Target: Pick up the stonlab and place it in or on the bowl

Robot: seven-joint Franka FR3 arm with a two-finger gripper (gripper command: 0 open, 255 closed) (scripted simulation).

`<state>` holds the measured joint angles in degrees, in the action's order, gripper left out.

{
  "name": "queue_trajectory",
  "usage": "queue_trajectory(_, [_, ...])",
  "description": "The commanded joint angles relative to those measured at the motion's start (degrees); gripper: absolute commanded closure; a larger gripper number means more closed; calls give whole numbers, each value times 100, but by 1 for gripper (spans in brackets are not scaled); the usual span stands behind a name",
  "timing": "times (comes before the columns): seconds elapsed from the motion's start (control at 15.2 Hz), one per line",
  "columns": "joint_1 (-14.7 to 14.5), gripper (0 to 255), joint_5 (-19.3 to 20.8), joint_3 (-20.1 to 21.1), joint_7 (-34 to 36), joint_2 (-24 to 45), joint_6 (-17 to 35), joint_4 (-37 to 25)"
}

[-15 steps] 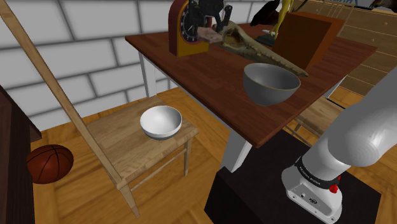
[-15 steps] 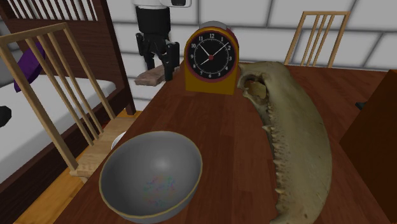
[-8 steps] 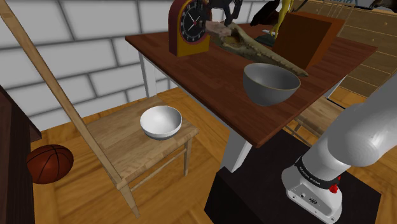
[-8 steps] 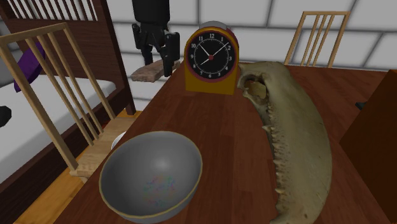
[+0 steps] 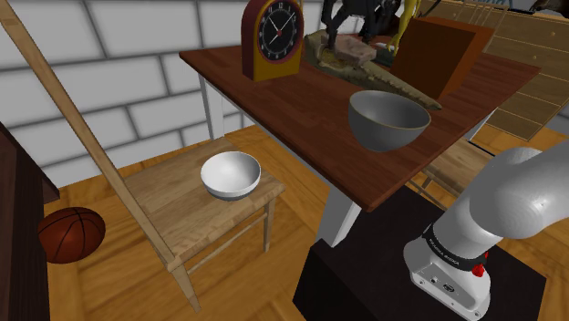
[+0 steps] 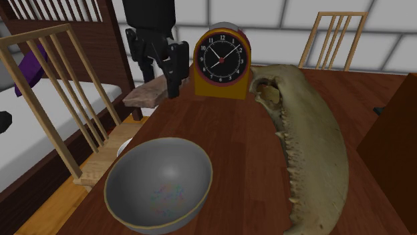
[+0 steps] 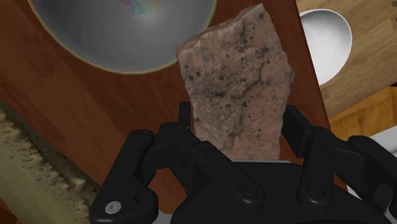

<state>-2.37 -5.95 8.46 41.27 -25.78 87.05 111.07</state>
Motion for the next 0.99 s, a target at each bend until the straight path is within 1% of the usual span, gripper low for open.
queue_trajectory(0.0, [-6, 255, -28, -86, -94, -481, -83, 404])
queue_trajectory(0.46, [-59, 255, -18, -338, -277, -1971, -681, 1314])
queue_trajectory(0.53, [-63, 255, -13, -353, -286, -2061, -728, 1358])
queue_trajectory(0.92, [-74, 255, -35, -332, -313, -2270, -333, 1962])
